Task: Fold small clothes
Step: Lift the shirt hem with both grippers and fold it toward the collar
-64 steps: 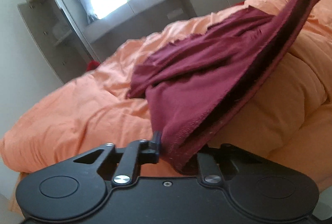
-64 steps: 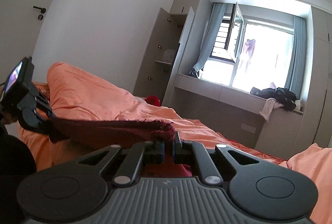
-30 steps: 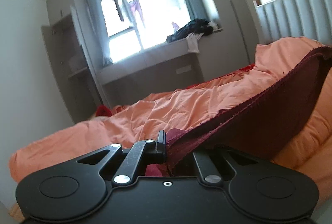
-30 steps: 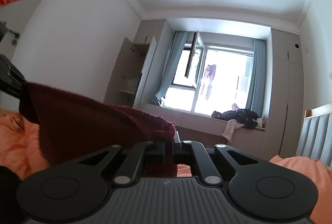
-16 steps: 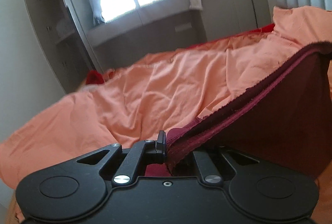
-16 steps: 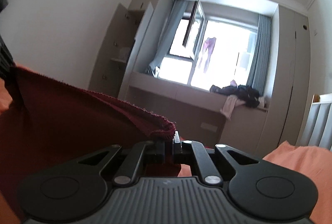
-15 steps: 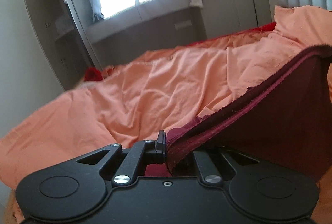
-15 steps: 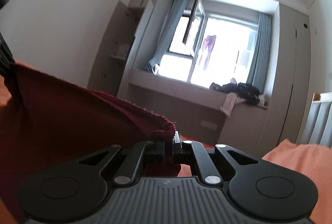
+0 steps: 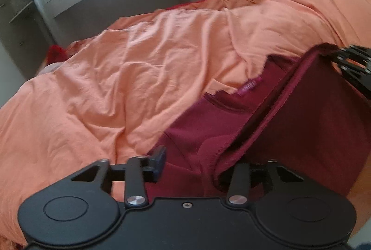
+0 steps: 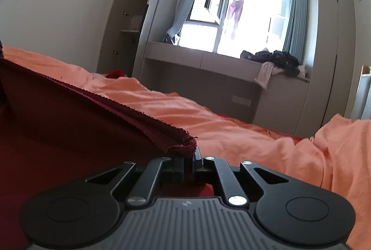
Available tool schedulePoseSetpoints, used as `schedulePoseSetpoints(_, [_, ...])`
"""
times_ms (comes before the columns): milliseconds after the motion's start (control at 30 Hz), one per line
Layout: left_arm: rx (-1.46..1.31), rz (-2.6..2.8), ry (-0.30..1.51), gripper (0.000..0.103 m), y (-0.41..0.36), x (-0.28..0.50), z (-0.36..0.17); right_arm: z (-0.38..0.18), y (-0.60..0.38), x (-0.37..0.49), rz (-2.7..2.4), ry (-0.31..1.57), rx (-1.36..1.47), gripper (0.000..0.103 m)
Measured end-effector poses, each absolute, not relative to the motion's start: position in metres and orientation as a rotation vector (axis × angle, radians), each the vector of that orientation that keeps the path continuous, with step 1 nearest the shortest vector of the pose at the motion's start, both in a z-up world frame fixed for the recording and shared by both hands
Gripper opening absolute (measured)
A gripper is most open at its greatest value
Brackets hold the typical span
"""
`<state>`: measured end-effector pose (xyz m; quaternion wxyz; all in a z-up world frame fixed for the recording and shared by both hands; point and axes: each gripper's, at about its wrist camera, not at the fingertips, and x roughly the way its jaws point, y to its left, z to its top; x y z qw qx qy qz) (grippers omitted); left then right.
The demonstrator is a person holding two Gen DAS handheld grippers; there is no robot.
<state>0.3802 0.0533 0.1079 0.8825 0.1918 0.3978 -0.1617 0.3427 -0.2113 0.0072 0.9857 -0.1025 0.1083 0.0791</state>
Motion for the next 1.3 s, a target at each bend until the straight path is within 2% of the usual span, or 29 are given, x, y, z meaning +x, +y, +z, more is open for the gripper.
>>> schedulePoseSetpoints(33, [0.405,-0.339,0.827,0.057,0.054,0.380,0.107,0.004,-0.212,0.343,0.160,0.225,-0.199,0.006])
schedulePoseSetpoints(133, [0.368,-0.349,0.831,0.058,0.059,0.380,0.105,-0.003,-0.216,0.344,0.164,0.244,-0.170,0.006])
schedulePoseSetpoints(200, [0.322,-0.327,0.808,0.048,0.065,0.382,0.107,-0.004,-0.219,0.346,0.168,0.251,-0.158,0.006])
schedulePoseSetpoints(233, [0.308,-0.304,0.797,0.031,0.067,0.384,0.108,-0.004,-0.220,0.347,0.169,0.252,-0.157,0.006])
schedulePoseSetpoints(267, [0.294,-0.277,0.796,0.024,0.069,0.388,0.110,-0.003,-0.222,0.349,0.168,0.254,-0.158,0.006])
schedulePoseSetpoints(433, [0.225,-0.190,0.783,0.023,0.081,0.401,0.118,-0.002,-0.229,0.351,0.173,0.266,-0.134,0.006])
schedulePoseSetpoints(600, [0.198,-0.134,0.768,0.010,0.081,0.408,0.110,-0.001,-0.231,0.356,0.173,0.265,-0.133,0.006])
schedulePoseSetpoints(700, [0.179,-0.133,0.703,0.009,0.081,0.403,0.119,0.008,-0.236,0.352,0.153,0.218,-0.138,0.006])
schedulePoseSetpoints(867, [0.296,-0.111,0.610,0.009,0.062,0.391,0.145,0.031,-0.248,0.349,0.109,0.147,-0.138,0.006])
schedulePoseSetpoints(1033, [0.311,-0.100,0.583,0.010,0.045,0.389,0.171,0.024,-0.237,0.362,0.093,0.202,-0.206,0.006])
schedulePoseSetpoints(1300, [0.420,-0.008,0.646,0.011,0.034,0.428,0.109,0.001,-0.243,0.379,0.104,0.311,-0.085,0.006])
